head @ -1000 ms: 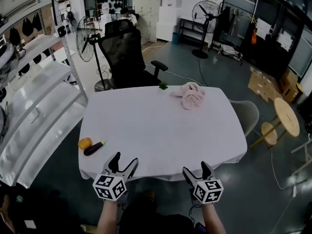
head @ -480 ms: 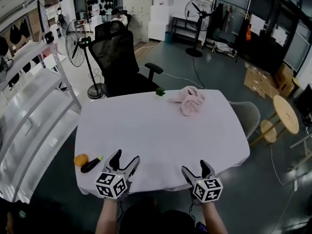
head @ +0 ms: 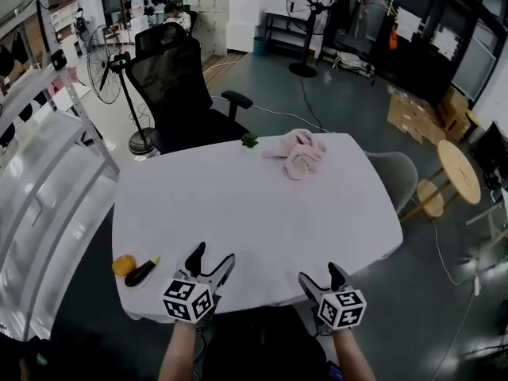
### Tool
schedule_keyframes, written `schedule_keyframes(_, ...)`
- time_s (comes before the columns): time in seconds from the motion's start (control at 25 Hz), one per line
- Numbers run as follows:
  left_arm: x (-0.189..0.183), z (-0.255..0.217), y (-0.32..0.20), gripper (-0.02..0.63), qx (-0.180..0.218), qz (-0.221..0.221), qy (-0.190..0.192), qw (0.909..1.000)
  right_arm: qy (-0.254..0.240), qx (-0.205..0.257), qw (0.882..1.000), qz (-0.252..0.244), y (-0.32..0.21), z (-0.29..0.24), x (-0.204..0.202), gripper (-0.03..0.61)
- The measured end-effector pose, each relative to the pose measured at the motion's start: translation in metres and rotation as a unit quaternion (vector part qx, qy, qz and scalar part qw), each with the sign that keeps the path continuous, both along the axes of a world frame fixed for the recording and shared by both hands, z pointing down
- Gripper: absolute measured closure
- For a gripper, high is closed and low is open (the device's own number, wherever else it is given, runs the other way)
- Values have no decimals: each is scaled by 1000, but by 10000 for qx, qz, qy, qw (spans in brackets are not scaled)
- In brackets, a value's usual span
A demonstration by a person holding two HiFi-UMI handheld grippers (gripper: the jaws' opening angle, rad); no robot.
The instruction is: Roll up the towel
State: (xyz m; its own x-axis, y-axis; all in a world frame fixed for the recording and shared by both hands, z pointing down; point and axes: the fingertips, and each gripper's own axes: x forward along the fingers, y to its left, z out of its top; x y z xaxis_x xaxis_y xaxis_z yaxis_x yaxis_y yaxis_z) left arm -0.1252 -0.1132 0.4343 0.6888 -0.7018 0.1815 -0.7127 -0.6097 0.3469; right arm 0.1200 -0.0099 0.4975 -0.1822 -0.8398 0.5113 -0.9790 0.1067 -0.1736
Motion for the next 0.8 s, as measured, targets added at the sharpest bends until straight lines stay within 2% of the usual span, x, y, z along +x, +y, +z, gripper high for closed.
schedule_keyframes(0.16, 10, 1, -12, 246, -3, 84, -35, 10000, 72, -79, 9999, -74, -9, -1, 6, 172)
schedule_keyframes(0.4, 45, 1, -46, 247, 64, 261, -237, 9994, 178, -4, 9996, -219, -46, -10, 32, 173)
schedule_keyframes(0.8, 114, -9, -134, 247, 144, 533, -463, 9974, 428, 232, 9966, -665, -150, -36, 83, 183)
